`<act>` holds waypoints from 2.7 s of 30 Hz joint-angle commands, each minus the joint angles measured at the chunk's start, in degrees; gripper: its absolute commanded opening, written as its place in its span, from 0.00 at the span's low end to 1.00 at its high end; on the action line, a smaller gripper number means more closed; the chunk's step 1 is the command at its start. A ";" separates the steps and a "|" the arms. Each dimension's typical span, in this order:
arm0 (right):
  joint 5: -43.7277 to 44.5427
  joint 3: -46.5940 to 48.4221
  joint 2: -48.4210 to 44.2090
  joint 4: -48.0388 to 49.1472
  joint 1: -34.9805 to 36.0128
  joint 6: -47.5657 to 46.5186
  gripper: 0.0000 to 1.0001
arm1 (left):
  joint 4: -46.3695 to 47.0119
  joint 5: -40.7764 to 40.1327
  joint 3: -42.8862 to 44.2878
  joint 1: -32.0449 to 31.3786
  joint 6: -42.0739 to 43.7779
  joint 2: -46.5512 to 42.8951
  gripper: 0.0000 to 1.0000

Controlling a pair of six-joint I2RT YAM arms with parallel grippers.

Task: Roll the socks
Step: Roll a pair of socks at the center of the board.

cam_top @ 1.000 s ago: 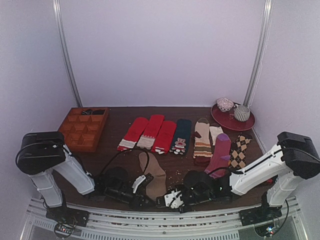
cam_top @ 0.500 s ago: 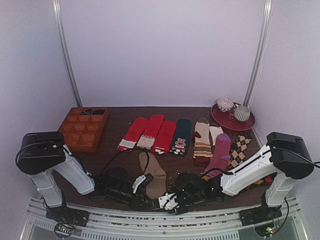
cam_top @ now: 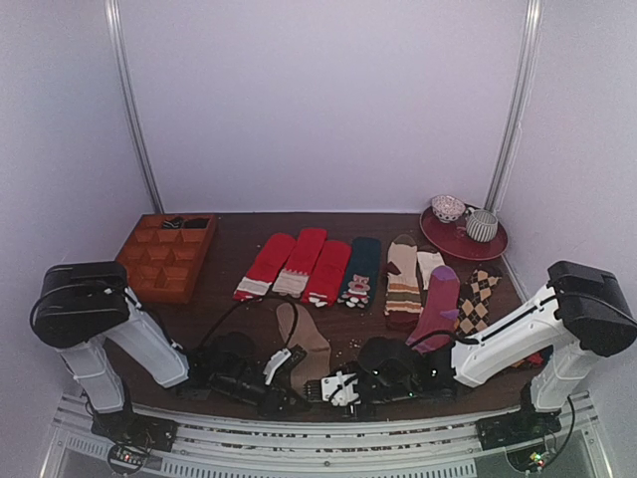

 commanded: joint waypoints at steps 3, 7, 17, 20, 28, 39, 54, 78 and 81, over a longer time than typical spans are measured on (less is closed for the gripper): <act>0.32 0.41 -0.54 0.78 -0.44 2.19 0.46 | -36.41 -5.25 0.72 -1.50 2.64 -0.39 0.00; 1.06 -0.08 -1.10 1.40 -0.61 2.48 0.46 | -40.34 -7.00 3.49 -1.12 4.20 -2.12 0.00; 2.07 -1.79 -2.46 2.45 -1.22 4.39 0.46 | -43.81 -9.49 5.42 -0.88 5.44 -6.52 0.00; 1.49 -2.12 -2.47 2.93 -1.68 4.92 0.46 | -45.57 -11.75 6.42 -0.59 5.81 -10.22 0.00; 0.53 -1.92 -2.29 2.99 -1.81 4.93 0.46 | -46.36 -13.82 8.07 1.41 8.73 -16.45 0.00; 8.41 5.00 5.15 5.94 -1.90 10.28 0.44 | -43.77 -10.12 7.52 1.75 9.58 -14.66 0.00; 6.66 5.57 13.13 8.30 -1.90 12.15 0.42 | -45.88 -11.79 7.91 1.75 10.63 -20.05 0.00; 10.67 -1.43 2.07 9.78 -1.99 8.90 0.43 | -41.02 -12.74 9.65 2.46 13.27 -11.96 0.00; 4.39 -5.45 -3.56 12.55 -1.91 2.73 0.44 | -41.03 -12.38 8.96 2.46 13.00 -11.52 0.00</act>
